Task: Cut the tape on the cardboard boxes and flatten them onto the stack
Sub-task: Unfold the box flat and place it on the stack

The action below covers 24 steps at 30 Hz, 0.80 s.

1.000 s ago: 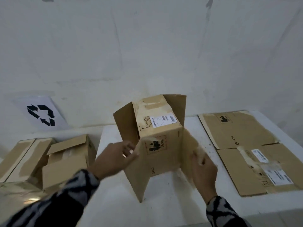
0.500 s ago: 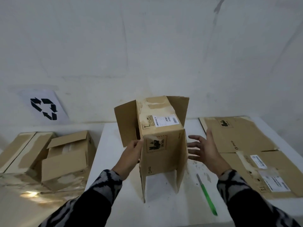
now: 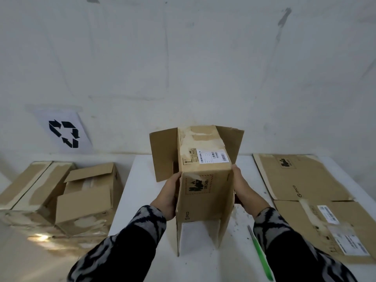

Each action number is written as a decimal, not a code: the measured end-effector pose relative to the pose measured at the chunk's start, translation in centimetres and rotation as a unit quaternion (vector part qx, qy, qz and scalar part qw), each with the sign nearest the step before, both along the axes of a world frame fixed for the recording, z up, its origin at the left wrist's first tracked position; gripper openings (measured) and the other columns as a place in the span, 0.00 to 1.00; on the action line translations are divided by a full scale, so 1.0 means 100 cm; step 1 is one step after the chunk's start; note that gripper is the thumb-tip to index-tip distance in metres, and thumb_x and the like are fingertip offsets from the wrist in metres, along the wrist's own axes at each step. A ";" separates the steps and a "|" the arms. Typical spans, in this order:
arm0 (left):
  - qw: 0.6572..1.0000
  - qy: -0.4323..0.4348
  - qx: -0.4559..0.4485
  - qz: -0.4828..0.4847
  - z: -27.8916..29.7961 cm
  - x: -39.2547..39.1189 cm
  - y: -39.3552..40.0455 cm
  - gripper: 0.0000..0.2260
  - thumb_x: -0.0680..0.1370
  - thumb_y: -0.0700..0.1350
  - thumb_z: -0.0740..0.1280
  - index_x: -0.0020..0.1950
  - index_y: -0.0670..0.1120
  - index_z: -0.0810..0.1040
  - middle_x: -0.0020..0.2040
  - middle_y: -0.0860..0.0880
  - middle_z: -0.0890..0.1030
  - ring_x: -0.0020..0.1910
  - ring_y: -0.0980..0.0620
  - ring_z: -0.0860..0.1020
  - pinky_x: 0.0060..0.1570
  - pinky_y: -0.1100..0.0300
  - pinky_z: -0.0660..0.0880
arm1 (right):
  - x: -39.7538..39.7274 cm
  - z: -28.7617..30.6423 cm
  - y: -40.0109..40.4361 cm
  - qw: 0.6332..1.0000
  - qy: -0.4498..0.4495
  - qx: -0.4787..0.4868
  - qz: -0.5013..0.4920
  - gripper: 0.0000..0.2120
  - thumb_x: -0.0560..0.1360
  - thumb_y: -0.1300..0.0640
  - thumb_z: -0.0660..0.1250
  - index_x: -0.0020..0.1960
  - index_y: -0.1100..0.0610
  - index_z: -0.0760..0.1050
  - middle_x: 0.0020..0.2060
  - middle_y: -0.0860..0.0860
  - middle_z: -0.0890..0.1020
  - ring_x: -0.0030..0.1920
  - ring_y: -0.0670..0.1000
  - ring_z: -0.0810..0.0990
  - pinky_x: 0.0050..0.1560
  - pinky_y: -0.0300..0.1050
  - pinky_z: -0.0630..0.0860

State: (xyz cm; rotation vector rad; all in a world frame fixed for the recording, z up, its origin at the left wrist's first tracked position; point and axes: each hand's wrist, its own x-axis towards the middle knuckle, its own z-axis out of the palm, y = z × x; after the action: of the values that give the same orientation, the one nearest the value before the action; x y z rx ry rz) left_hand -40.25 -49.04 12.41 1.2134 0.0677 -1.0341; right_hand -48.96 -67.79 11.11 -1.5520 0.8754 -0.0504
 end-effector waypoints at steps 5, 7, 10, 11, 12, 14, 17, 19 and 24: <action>0.999 0.024 -0.018 0.035 0.005 -0.004 -0.004 0.18 0.76 0.58 0.68 0.49 0.44 0.86 0.39 0.43 0.85 0.36 0.46 0.85 0.38 0.53 0.82 | -0.005 -0.007 -0.013 0.999 -0.022 0.028 0.005 0.28 0.76 0.28 0.46 0.60 0.40 0.78 0.56 0.48 0.84 0.60 0.52 0.78 0.65 0.54 0.73; 0.995 -0.004 0.009 0.096 -0.003 -0.005 -0.004 0.29 0.69 0.60 0.75 0.62 0.43 0.81 0.52 0.43 0.85 0.49 0.43 0.84 0.55 0.46 0.80 | -0.009 -0.003 -0.015 0.999 -0.018 0.042 0.010 0.28 0.75 0.27 0.48 0.60 0.38 0.77 0.56 0.48 0.83 0.61 0.52 0.78 0.66 0.55 0.72; 0.954 -0.149 0.129 0.227 -0.010 0.003 0.001 0.47 0.64 0.61 0.80 0.75 0.46 0.64 0.66 0.49 0.75 0.62 0.46 0.76 0.66 0.48 0.72 | -0.018 0.004 -0.020 0.994 -0.028 0.099 0.034 0.22 0.78 0.34 0.52 0.59 0.42 0.79 0.54 0.51 0.85 0.58 0.54 0.80 0.61 0.51 0.75; 0.940 -0.195 0.135 0.247 -0.007 0.005 0.002 0.47 0.65 0.57 0.80 0.77 0.47 0.60 0.68 0.49 0.72 0.64 0.47 0.74 0.67 0.51 0.70 | -0.021 0.006 -0.023 0.990 -0.041 0.128 0.041 0.22 0.79 0.36 0.54 0.60 0.44 0.79 0.54 0.52 0.85 0.57 0.55 0.81 0.59 0.52 0.75; 0.926 -0.231 0.131 0.268 -0.005 0.008 0.003 0.46 0.68 0.52 0.80 0.79 0.49 0.57 0.69 0.50 0.70 0.66 0.49 0.72 0.67 0.55 0.68 | -0.024 0.007 -0.025 0.986 -0.055 0.150 0.045 0.21 0.78 0.37 0.57 0.61 0.46 0.80 0.55 0.54 0.85 0.57 0.56 0.82 0.59 0.52 0.75; 0.911 -0.269 0.099 0.297 0.001 0.012 0.004 0.46 0.72 0.43 0.77 0.80 0.52 0.50 0.67 0.54 0.69 0.63 0.54 0.72 0.62 0.60 0.68 | -0.025 0.008 -0.024 0.977 -0.071 0.192 0.053 0.20 0.77 0.39 0.61 0.61 0.48 0.82 0.56 0.55 0.84 0.56 0.57 0.82 0.61 0.54 0.75; 0.919 -0.217 0.020 0.329 -0.003 0.019 0.006 0.44 0.74 0.38 0.75 0.79 0.56 0.50 0.57 0.50 0.80 0.52 0.52 0.81 0.55 0.56 0.76 | -0.024 0.003 -0.023 0.983 -0.039 0.175 0.031 0.32 0.70 0.33 0.69 0.71 0.45 0.73 0.64 0.52 0.80 0.63 0.57 0.79 0.66 0.59 0.72; 0.931 -0.233 0.045 0.279 -0.001 0.023 0.007 0.24 0.76 0.40 0.72 0.69 0.49 0.69 0.50 0.48 0.84 0.50 0.49 0.83 0.51 0.55 0.78 | -0.023 0.001 -0.020 0.994 -0.018 0.084 -0.065 0.53 0.62 0.32 0.76 0.79 0.47 0.56 0.72 0.53 0.69 0.70 0.59 0.71 0.68 0.60 0.69; 0.928 -0.347 0.118 0.067 0.002 0.029 0.009 0.10 0.81 0.46 0.64 0.63 0.50 0.75 0.54 0.55 0.83 0.54 0.55 0.80 0.45 0.65 0.73 | -0.029 0.015 -0.015 0.951 -0.165 -0.184 -0.187 0.55 0.67 0.53 0.80 0.78 0.40 0.44 0.73 0.48 0.62 0.62 0.49 0.75 0.52 0.44 0.75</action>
State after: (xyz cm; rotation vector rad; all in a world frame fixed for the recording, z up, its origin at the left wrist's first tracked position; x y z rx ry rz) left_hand -37.32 -48.13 12.61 1.7129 -0.2816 -0.4380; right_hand -51.85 -69.29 12.57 -1.6332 0.9122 -0.7655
